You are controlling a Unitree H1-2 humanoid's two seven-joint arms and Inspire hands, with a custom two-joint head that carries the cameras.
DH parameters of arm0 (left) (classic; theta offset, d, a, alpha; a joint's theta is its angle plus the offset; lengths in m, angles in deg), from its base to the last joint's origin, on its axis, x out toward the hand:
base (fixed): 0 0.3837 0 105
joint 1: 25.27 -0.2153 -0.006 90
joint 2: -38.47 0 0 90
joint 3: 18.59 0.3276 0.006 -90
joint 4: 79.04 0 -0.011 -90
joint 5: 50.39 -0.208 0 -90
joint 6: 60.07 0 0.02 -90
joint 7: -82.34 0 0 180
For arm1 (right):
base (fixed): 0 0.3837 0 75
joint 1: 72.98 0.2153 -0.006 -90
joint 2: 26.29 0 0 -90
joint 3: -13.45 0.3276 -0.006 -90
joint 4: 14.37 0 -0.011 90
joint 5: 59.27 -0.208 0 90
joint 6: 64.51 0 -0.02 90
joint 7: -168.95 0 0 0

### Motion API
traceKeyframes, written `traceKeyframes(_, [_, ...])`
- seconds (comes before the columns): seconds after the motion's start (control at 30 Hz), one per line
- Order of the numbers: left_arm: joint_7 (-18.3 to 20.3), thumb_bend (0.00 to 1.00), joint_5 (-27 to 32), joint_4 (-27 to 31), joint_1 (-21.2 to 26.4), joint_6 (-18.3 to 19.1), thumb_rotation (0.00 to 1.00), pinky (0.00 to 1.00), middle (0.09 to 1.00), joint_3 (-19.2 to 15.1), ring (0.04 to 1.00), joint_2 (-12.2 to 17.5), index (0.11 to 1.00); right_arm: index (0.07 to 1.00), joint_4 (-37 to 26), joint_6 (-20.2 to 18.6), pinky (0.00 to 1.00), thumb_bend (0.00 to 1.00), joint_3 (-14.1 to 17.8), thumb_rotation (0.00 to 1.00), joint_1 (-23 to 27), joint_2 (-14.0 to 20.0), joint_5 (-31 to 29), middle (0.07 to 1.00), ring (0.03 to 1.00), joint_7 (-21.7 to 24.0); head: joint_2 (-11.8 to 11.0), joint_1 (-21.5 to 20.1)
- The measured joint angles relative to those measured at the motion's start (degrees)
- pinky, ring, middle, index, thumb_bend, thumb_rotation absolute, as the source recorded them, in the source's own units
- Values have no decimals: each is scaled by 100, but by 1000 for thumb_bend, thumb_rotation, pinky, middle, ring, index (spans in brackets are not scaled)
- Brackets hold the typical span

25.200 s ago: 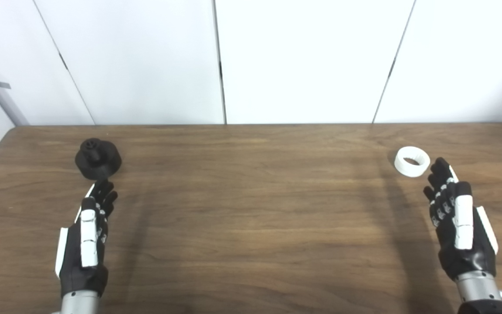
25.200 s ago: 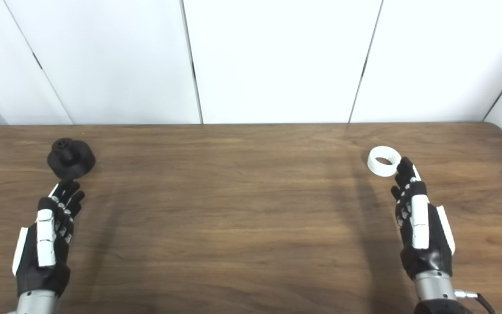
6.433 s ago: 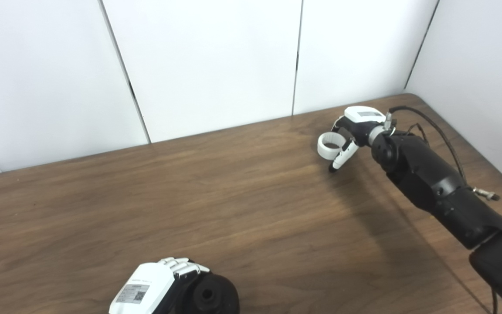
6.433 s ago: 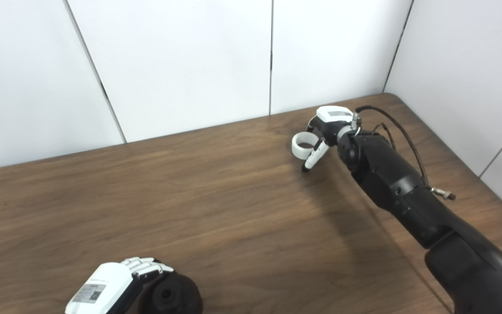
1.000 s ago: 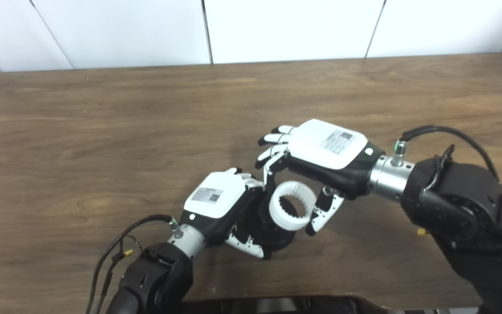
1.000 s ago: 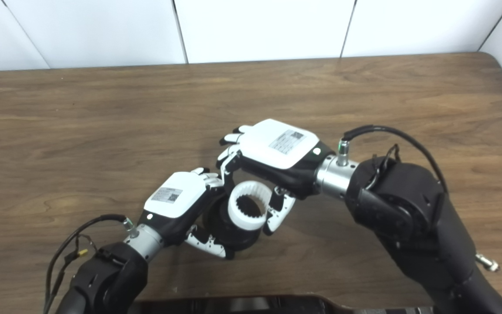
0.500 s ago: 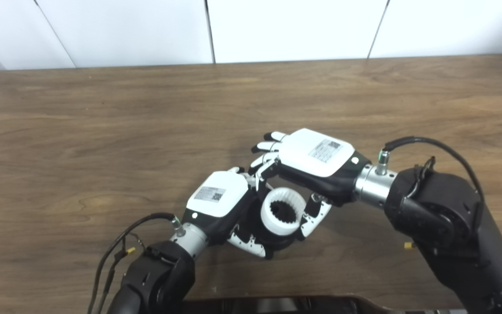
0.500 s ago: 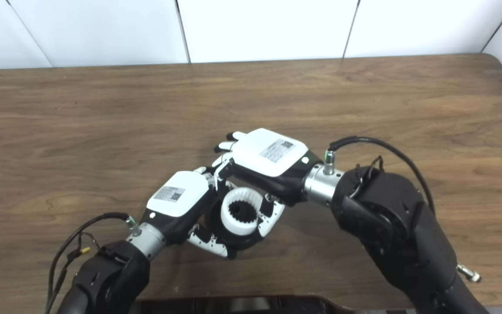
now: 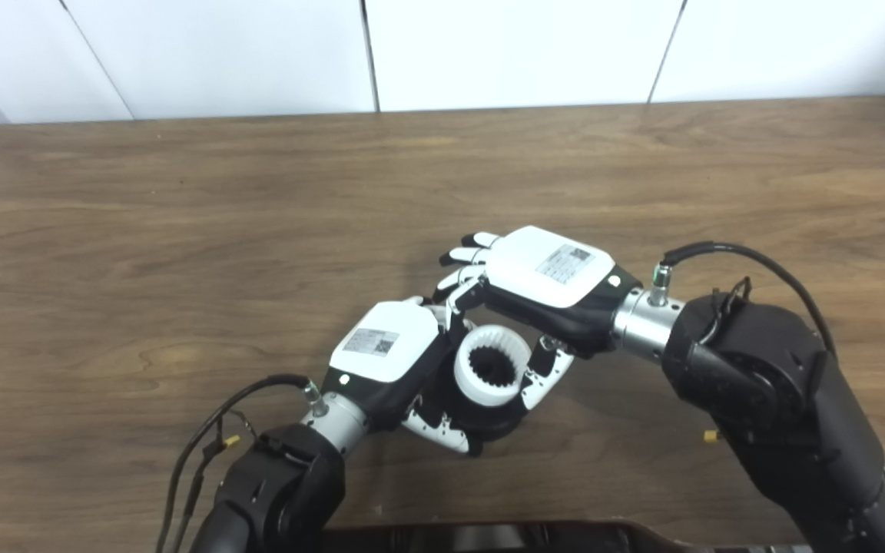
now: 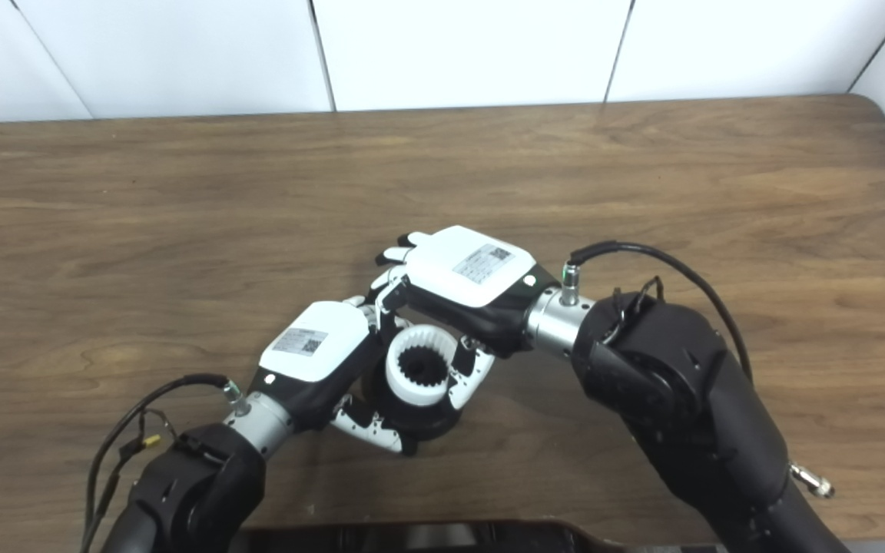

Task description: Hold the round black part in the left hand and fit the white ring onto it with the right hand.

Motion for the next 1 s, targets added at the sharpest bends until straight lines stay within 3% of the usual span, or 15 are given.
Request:
traceKeyframes(0.57, [43, 525, -10, 4, 13, 37, 56, 925, 776, -17, 858, -23, 481, 483, 147, 221, 922, 526, -68, 136, -96, -12, 94, 806, 913, -330, 53, -44])
traceKeyframes(0.73, [81, 525, 4, 16, 11, 75, 55, 928, 788, -33, 864, -25, 481, 482, 147, 290, 966, 526, -168, 135, -155, -18, 197, 803, 919, -448, 70, -35])
traceKeyframes(1.0, [102, 525, 13, 24, 5, 126, 54, 922, 795, -36, 866, -21, 482, 483, 53, 347, 955, 525, -374, 135, -190, 2, 566, 818, 934, -500, 88, -114])
